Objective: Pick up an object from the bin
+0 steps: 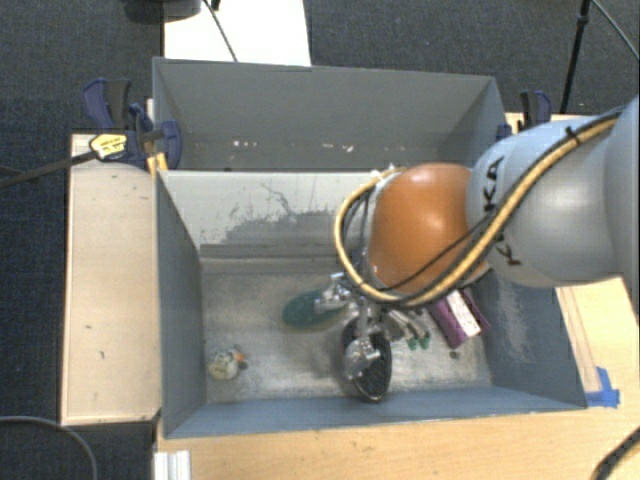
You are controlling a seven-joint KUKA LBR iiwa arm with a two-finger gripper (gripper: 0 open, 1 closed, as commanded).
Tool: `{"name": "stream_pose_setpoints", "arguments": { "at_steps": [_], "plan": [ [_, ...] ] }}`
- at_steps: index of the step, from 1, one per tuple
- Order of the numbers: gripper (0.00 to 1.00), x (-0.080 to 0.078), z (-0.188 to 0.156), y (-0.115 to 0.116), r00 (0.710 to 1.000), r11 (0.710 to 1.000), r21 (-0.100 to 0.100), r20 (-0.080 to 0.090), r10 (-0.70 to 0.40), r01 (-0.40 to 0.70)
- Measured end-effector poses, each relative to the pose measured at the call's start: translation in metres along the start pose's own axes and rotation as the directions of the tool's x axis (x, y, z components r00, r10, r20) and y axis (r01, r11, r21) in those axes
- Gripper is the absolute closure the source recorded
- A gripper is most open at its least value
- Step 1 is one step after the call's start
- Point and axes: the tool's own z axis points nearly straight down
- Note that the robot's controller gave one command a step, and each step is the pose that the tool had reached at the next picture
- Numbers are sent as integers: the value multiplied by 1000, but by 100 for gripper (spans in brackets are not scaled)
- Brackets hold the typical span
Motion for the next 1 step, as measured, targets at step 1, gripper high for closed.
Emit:
{"name": "stream_pose_setpoints", "arguments": {
  "at_steps": [1],
  "plan": [
    [0, -22, 34, -111, 995, 996, -11, 41, -92, 93]
  ]
}}
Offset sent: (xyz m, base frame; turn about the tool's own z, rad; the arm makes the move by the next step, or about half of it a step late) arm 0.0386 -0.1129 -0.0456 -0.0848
